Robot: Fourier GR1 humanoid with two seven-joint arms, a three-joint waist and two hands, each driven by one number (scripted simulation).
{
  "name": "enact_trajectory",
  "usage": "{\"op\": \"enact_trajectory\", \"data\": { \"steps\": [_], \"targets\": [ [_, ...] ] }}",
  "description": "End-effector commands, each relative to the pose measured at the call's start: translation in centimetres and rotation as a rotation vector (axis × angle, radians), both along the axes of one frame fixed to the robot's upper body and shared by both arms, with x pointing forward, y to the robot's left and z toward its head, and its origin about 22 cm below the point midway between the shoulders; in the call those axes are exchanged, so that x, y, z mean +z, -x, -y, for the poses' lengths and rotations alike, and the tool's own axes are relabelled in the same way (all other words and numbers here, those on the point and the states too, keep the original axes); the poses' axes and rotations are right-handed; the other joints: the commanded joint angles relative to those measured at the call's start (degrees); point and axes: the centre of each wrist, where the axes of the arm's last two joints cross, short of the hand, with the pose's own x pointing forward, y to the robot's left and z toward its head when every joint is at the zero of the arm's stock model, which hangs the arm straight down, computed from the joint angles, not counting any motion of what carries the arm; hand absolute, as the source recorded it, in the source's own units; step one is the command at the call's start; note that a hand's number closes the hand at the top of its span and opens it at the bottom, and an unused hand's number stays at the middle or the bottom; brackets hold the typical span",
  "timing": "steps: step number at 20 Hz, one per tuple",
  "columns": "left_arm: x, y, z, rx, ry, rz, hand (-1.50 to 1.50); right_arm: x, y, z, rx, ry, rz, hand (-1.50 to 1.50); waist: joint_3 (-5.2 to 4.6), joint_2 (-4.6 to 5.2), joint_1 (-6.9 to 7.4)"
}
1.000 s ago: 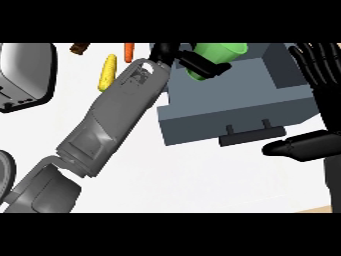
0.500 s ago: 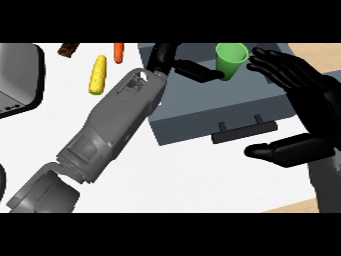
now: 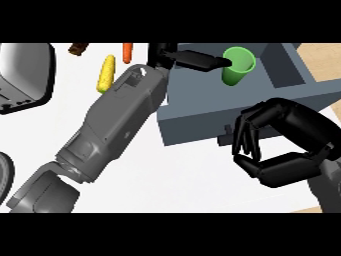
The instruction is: Pick up the cup, place it into the drawer and close the drawer
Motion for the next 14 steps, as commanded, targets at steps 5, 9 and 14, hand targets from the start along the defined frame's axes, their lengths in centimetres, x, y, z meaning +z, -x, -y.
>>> {"op": "enact_trajectory", "data": {
  "steps": [5, 9, 14],
  "targets": [
    [-0.2, -0.2, -0.2, 0.061, 0.058, -0.004, -1.5, -0.5, 1.1, 0.6, -0.092, 0.423, 0.112, -1.5, 0.1, -1.08, 4.98],
    [-1.3, 0.0, -0.9, 0.056, 0.121, 0.004, -1.5, -5.3, 1.0, 0.6, -0.209, 0.469, 0.089, -1.5, 0.11, -1.2, 7.43],
    [-2.9, 0.5, -1.5, 0.045, 0.139, 0.014, -1.5, -11.2, -1.6, -0.3, -0.205, 0.63, 0.008, -1.5, 0.12, -1.16, 9.79]
  ]
}}
